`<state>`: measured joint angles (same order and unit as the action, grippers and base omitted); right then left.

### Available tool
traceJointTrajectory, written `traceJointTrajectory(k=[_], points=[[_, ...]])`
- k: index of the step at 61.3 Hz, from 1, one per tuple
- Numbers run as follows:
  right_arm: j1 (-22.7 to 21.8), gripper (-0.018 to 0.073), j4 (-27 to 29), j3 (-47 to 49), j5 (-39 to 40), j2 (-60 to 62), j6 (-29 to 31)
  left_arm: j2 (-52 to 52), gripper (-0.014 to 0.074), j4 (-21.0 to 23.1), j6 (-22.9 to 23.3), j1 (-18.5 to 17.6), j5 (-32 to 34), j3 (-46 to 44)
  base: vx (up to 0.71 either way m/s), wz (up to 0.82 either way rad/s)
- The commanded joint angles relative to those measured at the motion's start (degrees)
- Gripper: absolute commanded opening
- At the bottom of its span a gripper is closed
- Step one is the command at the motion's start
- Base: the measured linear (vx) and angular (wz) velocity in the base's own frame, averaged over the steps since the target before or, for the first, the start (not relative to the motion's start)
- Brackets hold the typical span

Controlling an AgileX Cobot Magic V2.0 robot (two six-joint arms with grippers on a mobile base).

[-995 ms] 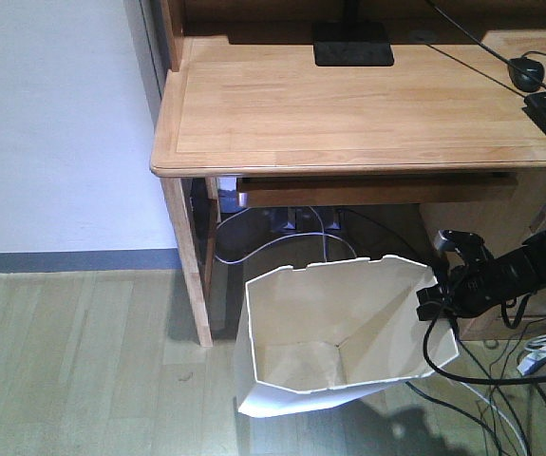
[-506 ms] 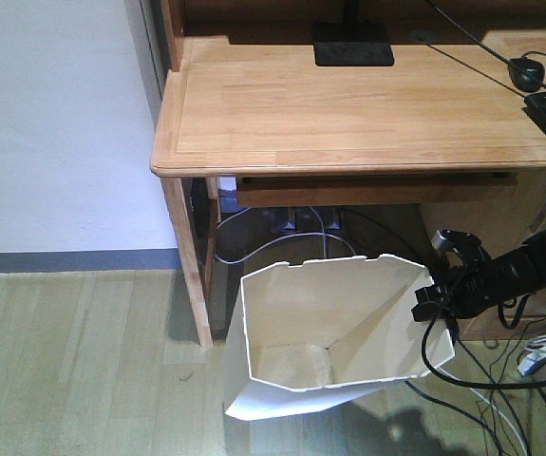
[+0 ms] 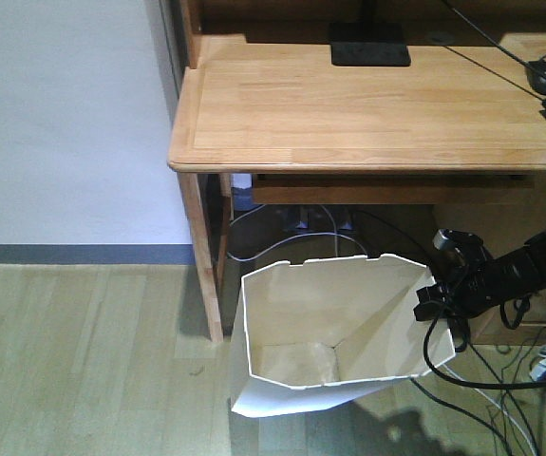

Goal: Move trash bin to bedside with robot
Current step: 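Hold the bin in the right gripper while the base turns away from the desk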

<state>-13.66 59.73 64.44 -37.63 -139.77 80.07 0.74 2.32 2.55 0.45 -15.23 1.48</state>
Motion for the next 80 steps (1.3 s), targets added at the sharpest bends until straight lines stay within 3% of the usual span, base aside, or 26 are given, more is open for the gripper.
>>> traceJointTrajectory(k=[1,80], points=[[-0.12,-0.0003,4.71,0.82,-12.45,4.66,-0.2,0.81,-0.0006,0.25,0.32,-0.01,3.96,1.07,-0.04,0.17],[-0.12,-0.0003,4.58,0.82,-12.45,4.66,-0.2,0.81,-0.0006,0.25,0.32,-0.01,3.96,1.07,-0.01,0.49]])
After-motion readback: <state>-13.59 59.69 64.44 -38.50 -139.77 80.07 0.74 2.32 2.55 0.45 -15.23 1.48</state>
